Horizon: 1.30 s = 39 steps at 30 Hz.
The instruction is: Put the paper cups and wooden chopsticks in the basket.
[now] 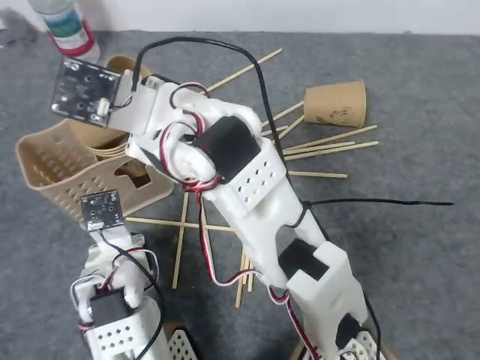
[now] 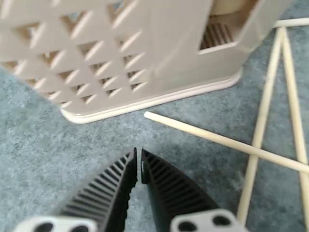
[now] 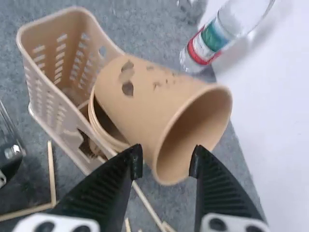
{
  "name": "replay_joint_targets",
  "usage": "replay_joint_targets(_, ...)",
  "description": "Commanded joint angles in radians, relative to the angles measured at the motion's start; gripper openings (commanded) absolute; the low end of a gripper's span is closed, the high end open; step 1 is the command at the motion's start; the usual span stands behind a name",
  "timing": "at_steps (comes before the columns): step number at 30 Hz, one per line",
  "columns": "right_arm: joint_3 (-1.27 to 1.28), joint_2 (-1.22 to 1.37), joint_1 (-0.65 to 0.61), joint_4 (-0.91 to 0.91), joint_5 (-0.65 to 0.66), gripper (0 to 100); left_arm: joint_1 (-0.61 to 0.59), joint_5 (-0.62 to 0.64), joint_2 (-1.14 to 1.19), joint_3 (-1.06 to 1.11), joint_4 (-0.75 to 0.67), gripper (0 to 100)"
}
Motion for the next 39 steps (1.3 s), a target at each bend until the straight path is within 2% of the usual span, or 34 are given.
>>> replay_joint_targets(1, -0.017, -0.012, -0.025, -0.056, -0.012, 17.7, 0.031, 0.006, -0.018, -0.005, -0.006, 2)
replay_joint_targets(11, -0.008, -0.007, -0.047, -0.157, -0.012, 17.7, 0.029, 0.002, -0.020, -0.012, -0.018, 2)
replay_joint_targets(16, -0.017, 0.035, -0.059, -0.097, -0.011, 17.7, 0.003, 0.000, -0.018, -0.005, -0.252, 2)
replay_joint_targets(21, -0.017, 0.035, -0.058, -0.077, -0.011, 17.7, -0.117, 0.005, -0.020, -0.005, -0.293, 2)
replay_joint_targets(26, -0.009, 0.045, -0.070, -0.117, -0.012, 17.7, -0.126, 0.002, -0.020, -0.005, -0.437, 2)
replay_joint_targets(31, -0.009, 0.045, -0.113, -0.151, -0.012, 17.6, -0.130, -0.002, -0.018, -0.005, -0.381, 2)
replay_joint_targets(35, -0.015, 0.058, -0.145, -0.168, -0.011, 17.6, -0.201, -0.078, -0.018, -0.004, -0.411, 2)
replay_joint_targets(39, -0.017, 0.067, -0.148, -0.171, -0.011, 17.6, -0.180, -0.077, -0.018, -0.004, -0.410, 2)
